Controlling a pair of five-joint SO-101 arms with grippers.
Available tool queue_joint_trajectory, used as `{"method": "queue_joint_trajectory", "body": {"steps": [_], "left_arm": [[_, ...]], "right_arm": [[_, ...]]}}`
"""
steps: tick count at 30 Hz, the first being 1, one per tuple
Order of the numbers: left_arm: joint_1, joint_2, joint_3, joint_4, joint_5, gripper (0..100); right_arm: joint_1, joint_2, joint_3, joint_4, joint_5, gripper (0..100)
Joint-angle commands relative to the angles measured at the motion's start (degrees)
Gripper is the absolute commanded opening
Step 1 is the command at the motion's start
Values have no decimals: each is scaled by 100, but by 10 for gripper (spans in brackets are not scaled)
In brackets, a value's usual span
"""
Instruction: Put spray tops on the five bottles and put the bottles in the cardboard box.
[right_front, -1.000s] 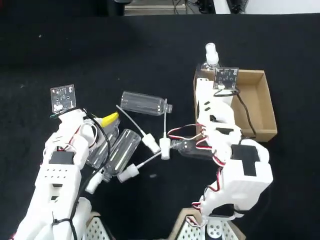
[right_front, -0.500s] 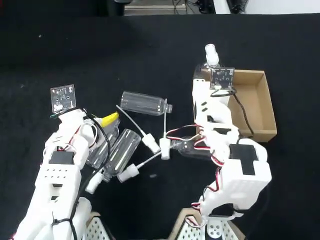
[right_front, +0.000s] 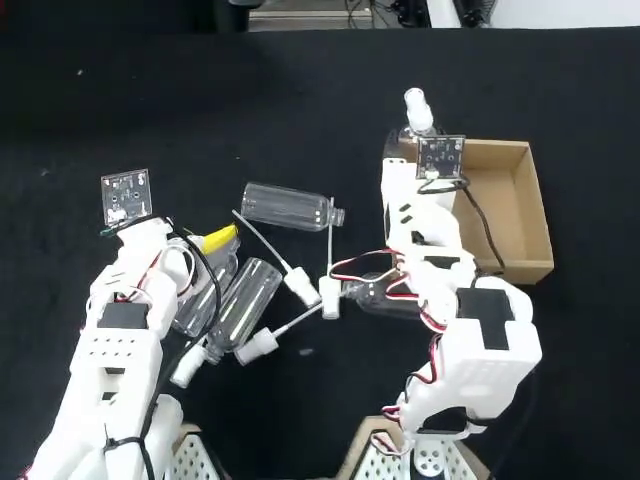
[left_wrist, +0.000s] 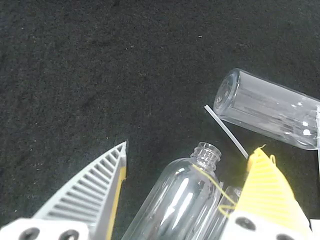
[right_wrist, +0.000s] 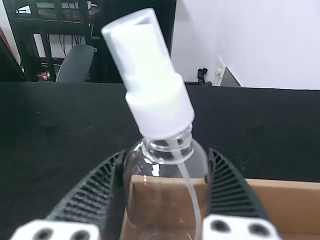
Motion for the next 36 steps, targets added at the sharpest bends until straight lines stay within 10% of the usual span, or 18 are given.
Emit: {"method": "queue_joint_trajectory", "body": {"steps": [1, 36], "left_arm": [[22, -53, -84, -123, 18, 356], [22, -53, -92, -123, 18, 356]], "right_arm": [[-53, -40, 22, -62, 44, 175], [-53, -840, 585, -18, 18, 302]]}}
